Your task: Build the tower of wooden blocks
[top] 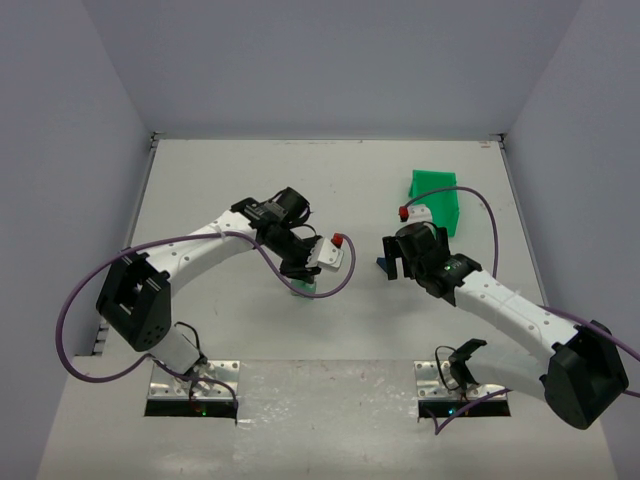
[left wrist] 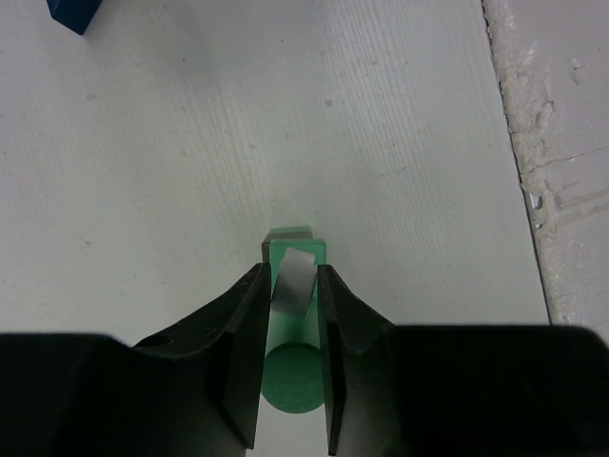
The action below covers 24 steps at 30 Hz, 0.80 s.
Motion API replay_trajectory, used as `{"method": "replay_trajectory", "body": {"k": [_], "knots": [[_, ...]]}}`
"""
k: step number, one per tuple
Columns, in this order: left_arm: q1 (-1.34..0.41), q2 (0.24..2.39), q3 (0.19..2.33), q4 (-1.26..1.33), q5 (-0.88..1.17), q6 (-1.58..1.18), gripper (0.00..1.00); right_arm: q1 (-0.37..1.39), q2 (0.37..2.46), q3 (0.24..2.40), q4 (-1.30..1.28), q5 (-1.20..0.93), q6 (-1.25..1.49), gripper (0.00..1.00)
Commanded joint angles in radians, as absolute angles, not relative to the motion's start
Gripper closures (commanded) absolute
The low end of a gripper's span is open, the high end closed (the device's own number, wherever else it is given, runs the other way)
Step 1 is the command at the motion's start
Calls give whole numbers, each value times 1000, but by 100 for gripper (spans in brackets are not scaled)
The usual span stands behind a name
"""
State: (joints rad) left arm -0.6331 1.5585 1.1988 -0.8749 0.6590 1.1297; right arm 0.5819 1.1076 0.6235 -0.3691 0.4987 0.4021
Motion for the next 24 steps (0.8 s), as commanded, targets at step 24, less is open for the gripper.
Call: {"method": "replay_trajectory", "body": {"k": [24], "knots": [[-611,1536,1241,-868,710,1132,76,578,1108,669,-359,539,394,1]]}}
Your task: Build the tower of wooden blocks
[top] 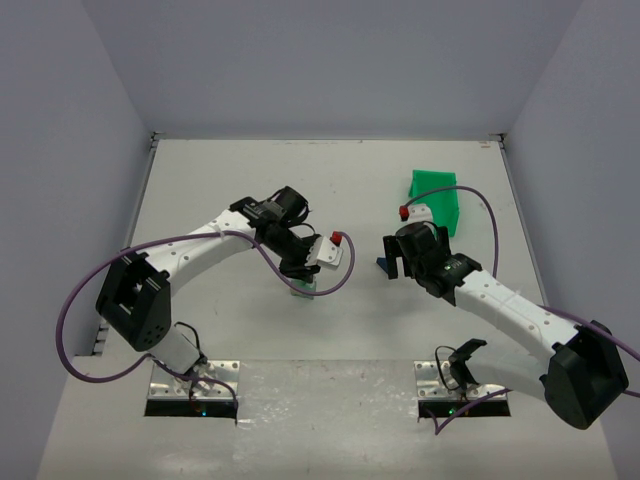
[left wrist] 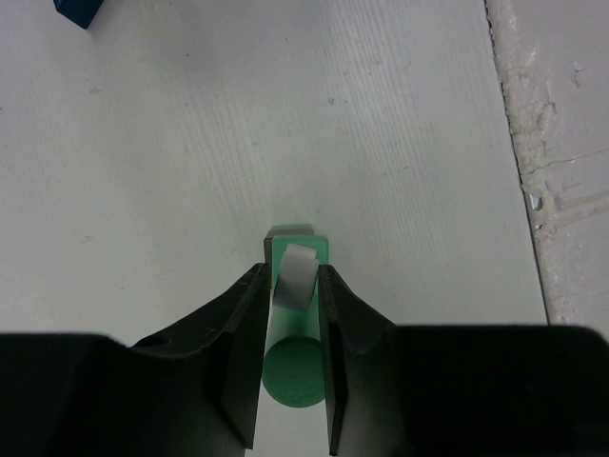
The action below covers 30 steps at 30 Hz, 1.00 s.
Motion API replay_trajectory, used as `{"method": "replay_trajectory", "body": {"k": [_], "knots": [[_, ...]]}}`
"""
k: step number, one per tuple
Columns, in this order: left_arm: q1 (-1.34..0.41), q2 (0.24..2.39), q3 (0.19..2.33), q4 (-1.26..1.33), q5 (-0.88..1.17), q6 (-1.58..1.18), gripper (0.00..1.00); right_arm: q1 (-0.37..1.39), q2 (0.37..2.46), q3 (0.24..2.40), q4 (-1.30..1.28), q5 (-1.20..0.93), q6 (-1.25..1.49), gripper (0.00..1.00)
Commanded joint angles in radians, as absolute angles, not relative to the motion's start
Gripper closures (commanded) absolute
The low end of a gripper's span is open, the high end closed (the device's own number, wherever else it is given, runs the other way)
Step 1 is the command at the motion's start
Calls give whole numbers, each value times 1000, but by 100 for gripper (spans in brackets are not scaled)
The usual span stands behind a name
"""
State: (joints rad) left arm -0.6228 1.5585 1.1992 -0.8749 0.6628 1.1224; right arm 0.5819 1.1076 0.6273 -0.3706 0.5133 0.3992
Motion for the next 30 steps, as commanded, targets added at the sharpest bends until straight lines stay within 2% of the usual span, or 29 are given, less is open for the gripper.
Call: {"method": "replay_trajectory", "body": {"k": [1,14,17,25,30], "knots": [[-611,1536,1241,-869,711,1132,77,578,1108,668,-360,540,393,1],[-611,1519,1235,-876,701,1135,77,579,1100,666,-360,543,391,1],[-611,1519,1236,-877,704,1134,69,578,1103,667,-360,543,390,1],[-611,1516,1251,-879,727,1128,55,579,1111,670,-360,537,388,1],[-611,1513,1264,-882,739,1121,35,578,1109,670,-360,525,384,1]]}}
